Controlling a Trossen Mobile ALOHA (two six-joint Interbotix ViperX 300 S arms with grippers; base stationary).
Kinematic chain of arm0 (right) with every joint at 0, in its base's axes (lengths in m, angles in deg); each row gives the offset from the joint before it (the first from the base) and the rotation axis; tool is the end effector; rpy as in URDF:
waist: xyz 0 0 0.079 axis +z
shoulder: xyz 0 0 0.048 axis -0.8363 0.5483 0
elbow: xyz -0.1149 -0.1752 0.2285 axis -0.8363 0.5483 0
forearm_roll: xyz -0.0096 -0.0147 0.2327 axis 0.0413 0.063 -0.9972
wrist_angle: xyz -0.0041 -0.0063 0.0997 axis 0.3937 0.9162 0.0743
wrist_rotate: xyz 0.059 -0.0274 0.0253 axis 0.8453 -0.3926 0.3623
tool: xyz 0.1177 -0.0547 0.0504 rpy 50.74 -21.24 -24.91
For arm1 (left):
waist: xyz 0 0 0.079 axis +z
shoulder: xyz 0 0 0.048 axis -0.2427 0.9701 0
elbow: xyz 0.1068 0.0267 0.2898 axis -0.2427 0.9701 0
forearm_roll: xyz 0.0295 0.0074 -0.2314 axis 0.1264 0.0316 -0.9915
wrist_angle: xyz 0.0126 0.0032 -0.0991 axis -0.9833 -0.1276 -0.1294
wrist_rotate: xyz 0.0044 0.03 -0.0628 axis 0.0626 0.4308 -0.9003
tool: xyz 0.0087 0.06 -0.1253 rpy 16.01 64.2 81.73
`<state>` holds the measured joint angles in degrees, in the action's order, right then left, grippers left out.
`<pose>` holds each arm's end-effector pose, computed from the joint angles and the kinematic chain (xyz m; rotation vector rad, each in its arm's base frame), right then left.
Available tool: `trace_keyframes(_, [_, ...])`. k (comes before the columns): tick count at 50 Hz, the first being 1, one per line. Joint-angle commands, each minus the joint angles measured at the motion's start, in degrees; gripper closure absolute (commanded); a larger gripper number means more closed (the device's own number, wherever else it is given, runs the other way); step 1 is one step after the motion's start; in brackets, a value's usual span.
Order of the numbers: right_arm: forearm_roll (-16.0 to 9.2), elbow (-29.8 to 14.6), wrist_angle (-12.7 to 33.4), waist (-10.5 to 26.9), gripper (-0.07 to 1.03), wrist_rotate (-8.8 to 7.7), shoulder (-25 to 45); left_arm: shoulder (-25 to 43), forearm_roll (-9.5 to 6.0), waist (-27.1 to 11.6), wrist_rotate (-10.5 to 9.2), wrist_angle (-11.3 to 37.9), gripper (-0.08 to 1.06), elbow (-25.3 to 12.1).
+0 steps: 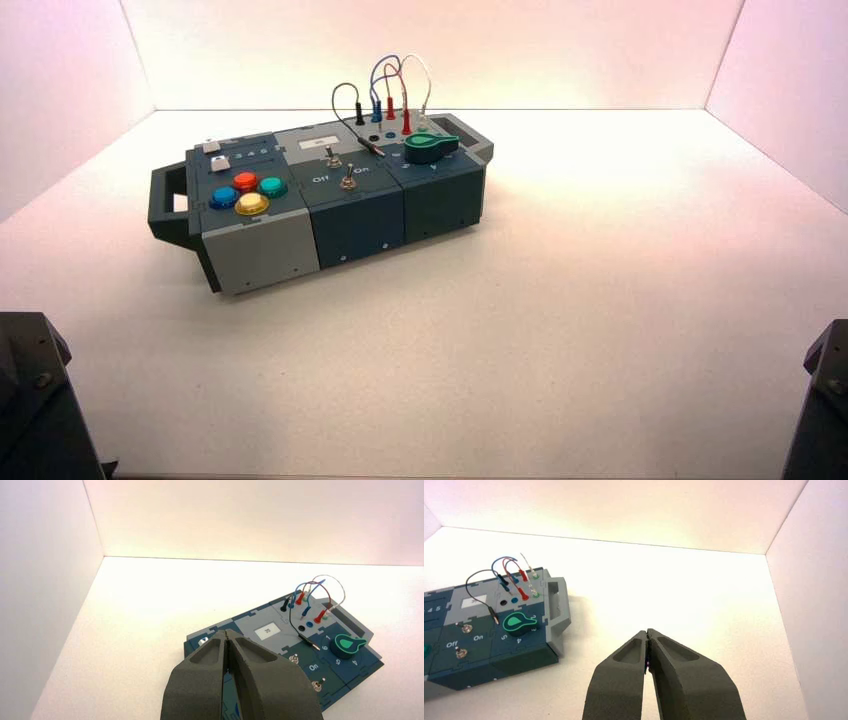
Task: Pull the red wire.
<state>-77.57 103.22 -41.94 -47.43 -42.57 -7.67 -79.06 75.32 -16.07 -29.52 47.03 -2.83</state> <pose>0.2754 0.0409 0.2179 -0.0215 0.5012 0.1335 0.2604 -0.0207 0.2032 -0.0669 0.4136 -0.0762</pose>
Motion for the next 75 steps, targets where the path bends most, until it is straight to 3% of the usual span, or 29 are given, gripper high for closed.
trace_keyframes(1, [-0.3,-1.4,-0.6,-0.2,0.98,0.18,0.3,0.4,-0.09,-0.1,0.00,-0.6,1.01,-0.6])
trace_keyframes(19, [-1.2,-1.5,-0.6,1.3,0.99,0.00,0.4,0.4,-0.09,-0.1,0.00,-0.6,1.01,-0.6])
trace_keyframes(26, [-2.5,-2.1,-0.7,5.0,0.98,-0.09,3.3,0.4,-0.09,-0.1,-0.09,-0.6,1.01,-0.6])
trace_keyframes(33, [-3.7,-4.5,-0.7,12.0,0.92,-0.09,9.8,0.4,-0.18,-0.1,-0.09,-0.6,1.01,-0.5])
trace_keyframes(40, [-4.1,-8.7,-0.7,19.7,0.64,-0.09,18.8,0.5,-0.18,-0.1,-0.09,-0.6,1.01,-0.5])
trace_keyframes(43, [-4.3,-10.9,-0.4,21.4,0.59,-0.09,22.9,0.5,-0.18,-0.1,-0.09,-0.6,1.01,-0.5])
trace_keyframes(65, [-4.4,-26.8,0.2,24.2,0.58,-0.53,50.4,0.4,-0.18,-0.1,-0.09,-0.6,1.01,-0.5])
trace_keyframes(75, [-4.3,-37.6,3.3,26.4,0.55,-0.97,62.8,0.4,-0.18,-0.1,-0.09,-0.6,1.01,-0.5])
